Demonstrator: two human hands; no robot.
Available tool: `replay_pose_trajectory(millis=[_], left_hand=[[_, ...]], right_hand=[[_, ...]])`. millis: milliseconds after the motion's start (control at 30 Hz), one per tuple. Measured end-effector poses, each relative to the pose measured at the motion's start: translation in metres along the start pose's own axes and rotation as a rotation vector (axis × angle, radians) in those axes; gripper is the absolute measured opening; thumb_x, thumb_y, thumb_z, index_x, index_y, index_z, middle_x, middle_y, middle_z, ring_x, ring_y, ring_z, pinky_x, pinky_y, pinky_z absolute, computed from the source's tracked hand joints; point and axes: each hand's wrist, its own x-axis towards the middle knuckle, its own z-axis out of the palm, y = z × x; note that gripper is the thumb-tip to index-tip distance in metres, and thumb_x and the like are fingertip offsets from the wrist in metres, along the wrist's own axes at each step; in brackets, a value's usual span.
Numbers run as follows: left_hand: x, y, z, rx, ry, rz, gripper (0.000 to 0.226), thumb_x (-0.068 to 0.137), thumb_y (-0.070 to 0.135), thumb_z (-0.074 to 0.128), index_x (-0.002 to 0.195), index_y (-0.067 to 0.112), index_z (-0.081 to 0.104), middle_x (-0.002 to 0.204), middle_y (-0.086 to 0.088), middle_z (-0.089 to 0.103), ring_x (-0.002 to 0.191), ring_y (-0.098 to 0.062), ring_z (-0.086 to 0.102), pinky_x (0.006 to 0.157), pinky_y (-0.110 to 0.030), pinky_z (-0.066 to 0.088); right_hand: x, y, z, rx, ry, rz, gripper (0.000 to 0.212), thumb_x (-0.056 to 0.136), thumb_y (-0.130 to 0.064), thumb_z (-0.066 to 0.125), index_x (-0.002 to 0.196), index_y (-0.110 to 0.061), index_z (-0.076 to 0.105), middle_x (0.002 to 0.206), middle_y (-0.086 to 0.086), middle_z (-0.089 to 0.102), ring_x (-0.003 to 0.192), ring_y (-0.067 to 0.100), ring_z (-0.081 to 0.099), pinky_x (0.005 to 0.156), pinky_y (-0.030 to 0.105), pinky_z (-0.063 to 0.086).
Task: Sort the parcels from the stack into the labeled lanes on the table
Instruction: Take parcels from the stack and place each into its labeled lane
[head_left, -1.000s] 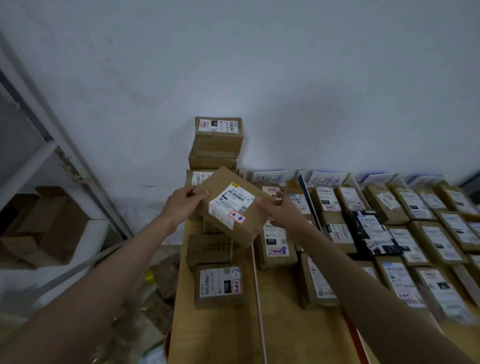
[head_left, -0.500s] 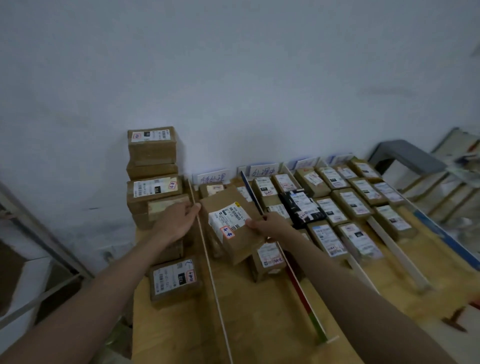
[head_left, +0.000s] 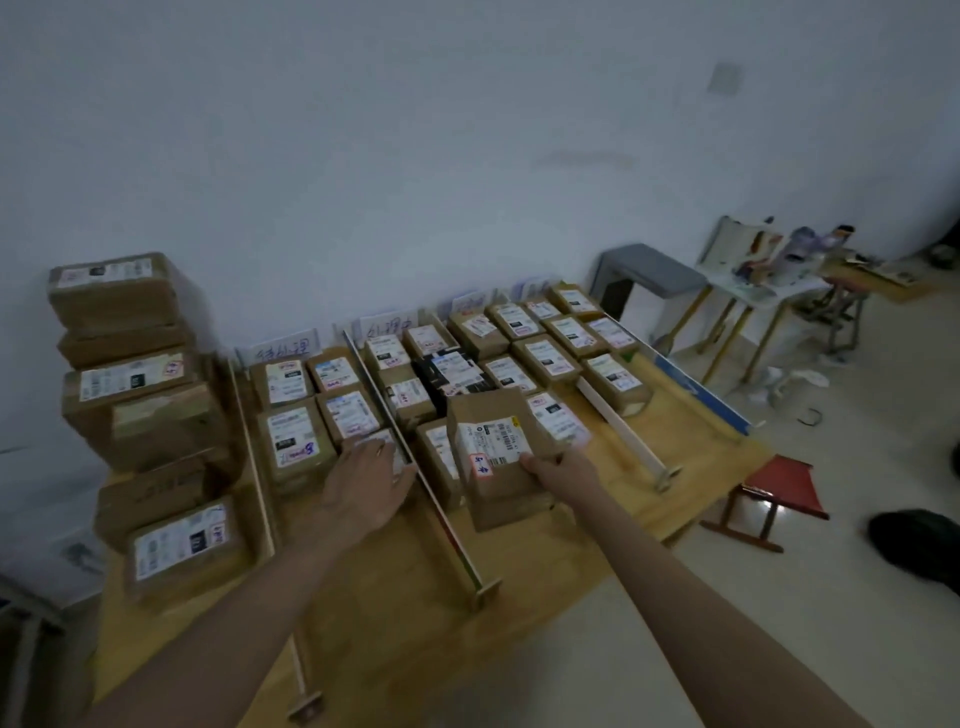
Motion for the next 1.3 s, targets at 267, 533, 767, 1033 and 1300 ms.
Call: replay_pose_trajectory(millis=[267, 533, 767, 1033, 1300], left_hand=[[-0.006, 0.141, 0.035, 0.029, -0.028, 0.135, 0.055, 0.101, 0.051, 0.030, 0.141, 0.016, 0.046, 0.144, -0.006, 0.048, 0.133, -0.023, 0.044, 0.113, -0.037, 0.032], [0.028, 0.261, 0.062, 0.039, -0.044, 0.283, 0.052, 0.100, 0.048, 0.036, 0.141, 0.017, 0.045, 0.144, -0.005, 0.049, 0.133, -0.021, 0.044, 0.114, -0.037, 0.031], [0.109, 0.353, 0.097, 0.012, -0.047, 0.347, 0.047, 0.099, 0.051, 0.035, 0.123, 0.018, 0.056, 0.128, -0.004, 0.058, 0.121, -0.020, 0.052, 0.105, -0.039, 0.041], [0.223, 0.419, 0.131, -0.058, -0.121, 0.354, 0.037, 0.099, 0.044, 0.039, 0.116, 0.020, 0.061, 0.130, -0.004, 0.055, 0.121, -0.022, 0.049, 0.103, -0.037, 0.037], [0.293, 0.439, 0.155, -0.124, -0.134, 0.192, 0.051, 0.101, 0.048, 0.037, 0.133, 0.013, 0.053, 0.137, -0.005, 0.053, 0.128, -0.022, 0.047, 0.112, -0.037, 0.029]], right_hand=[[-0.015, 0.101, -0.108, 0.058, 0.113, 0.183, 0.061, 0.089, -0.051, 0.065, 0.129, -0.005, 0.056, 0.114, 0.007, 0.059, 0.102, 0.023, 0.057, 0.074, 0.029, 0.047], [-0.001, 0.172, -0.205, 0.239, 0.255, 0.206, 0.058, 0.087, -0.042, 0.072, 0.127, -0.002, 0.059, 0.123, 0.012, 0.063, 0.110, 0.028, 0.061, 0.090, 0.042, 0.055], [0.061, 0.216, -0.272, 0.196, 0.307, 0.214, 0.048, 0.089, -0.041, 0.070, 0.120, -0.006, 0.062, 0.117, 0.009, 0.066, 0.099, 0.022, 0.062, 0.069, 0.029, 0.051], [0.166, 0.222, -0.337, 0.089, 0.269, 0.203, 0.049, 0.091, -0.044, 0.066, 0.125, -0.009, 0.060, 0.115, 0.006, 0.066, 0.100, 0.020, 0.063, 0.081, 0.032, 0.055], [0.268, 0.212, -0.361, 0.073, 0.199, 0.177, 0.049, 0.092, -0.041, 0.067, 0.126, -0.006, 0.061, 0.114, 0.006, 0.068, 0.103, 0.021, 0.064, 0.086, 0.036, 0.056]])
